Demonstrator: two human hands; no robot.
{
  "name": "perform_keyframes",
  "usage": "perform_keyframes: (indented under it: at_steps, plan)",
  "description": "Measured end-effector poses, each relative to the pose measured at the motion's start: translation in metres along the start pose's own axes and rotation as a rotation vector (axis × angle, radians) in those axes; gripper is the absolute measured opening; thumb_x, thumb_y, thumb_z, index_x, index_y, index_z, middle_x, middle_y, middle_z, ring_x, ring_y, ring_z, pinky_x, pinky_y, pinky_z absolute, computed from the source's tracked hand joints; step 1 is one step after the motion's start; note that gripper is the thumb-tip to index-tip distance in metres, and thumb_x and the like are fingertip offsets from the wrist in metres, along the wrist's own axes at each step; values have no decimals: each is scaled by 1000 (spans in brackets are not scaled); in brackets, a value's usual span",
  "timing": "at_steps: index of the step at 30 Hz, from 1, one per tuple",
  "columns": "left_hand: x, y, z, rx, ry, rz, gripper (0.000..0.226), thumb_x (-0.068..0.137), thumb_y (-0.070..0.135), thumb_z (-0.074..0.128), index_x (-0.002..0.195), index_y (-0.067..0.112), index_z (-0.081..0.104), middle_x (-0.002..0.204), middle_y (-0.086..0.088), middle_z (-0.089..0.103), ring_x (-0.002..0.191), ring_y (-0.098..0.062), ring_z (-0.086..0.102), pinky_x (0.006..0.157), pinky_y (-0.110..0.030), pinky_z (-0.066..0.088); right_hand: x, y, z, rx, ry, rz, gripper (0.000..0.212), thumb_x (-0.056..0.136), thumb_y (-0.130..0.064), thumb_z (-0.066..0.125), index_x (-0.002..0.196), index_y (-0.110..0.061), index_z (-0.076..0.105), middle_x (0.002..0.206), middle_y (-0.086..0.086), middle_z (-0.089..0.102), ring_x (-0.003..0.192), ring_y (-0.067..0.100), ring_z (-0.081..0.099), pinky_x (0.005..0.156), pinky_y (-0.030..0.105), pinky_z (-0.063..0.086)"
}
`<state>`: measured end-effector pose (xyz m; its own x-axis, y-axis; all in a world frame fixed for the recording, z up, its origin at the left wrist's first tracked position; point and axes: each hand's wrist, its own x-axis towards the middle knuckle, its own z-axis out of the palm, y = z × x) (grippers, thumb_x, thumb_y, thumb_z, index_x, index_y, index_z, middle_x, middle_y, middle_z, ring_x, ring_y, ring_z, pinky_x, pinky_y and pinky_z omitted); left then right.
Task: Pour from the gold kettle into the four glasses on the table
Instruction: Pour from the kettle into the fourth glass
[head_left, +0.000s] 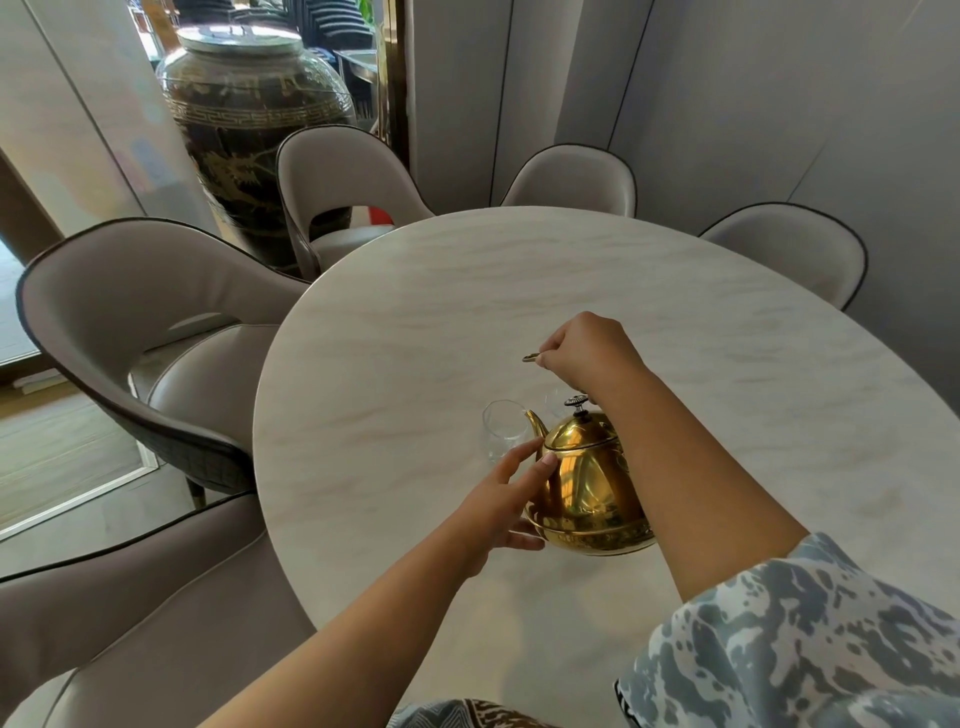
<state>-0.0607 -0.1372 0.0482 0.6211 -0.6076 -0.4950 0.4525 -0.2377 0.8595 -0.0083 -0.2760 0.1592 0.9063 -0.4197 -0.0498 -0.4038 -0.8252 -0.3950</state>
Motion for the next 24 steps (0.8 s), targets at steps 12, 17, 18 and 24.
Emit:
perform_keyframes:
  at_steps: [12, 17, 18, 24]
  plan:
    - [-1, 0, 1, -1, 3, 8, 55, 88, 62, 51, 140, 49, 38, 132, -15, 55, 106, -34, 66, 85, -40, 60, -3, 0, -3, -4, 7, -27, 22, 89, -23, 67, 101, -8, 76, 92, 11, 74, 83, 26, 69, 69, 32, 57]
    - [-2, 0, 2, -7, 9, 13, 57, 88, 62, 52, 141, 48, 37, 135, -16, 54, 107, -36, 66, 86, -41, 59, -4, 0, -4, -3, 3, -25, 21, 89, -24, 67, 100, -9, 78, 92, 11, 74, 85, 26, 69, 73, 33, 57]
    - [-2, 0, 2, -6, 10, 13, 58, 88, 62, 51, 141, 48, 37, 135, -16, 54, 107, -36, 66, 86, -41, 60, -4, 0, -4, -7, 0, -27, 21, 89, -24, 67, 99, -9, 78, 92, 11, 74, 86, 27, 69, 74, 33, 57]
    - [-4, 2, 4, -3, 12, 10, 58, 89, 61, 50, 143, 47, 35, 136, -16, 54, 108, -35, 65, 86, -40, 59, -6, 0, -7, -16, -3, -27, 23, 89, -25, 67, 99, -8, 78, 92, 11, 74, 85, 27, 69, 73, 34, 58]
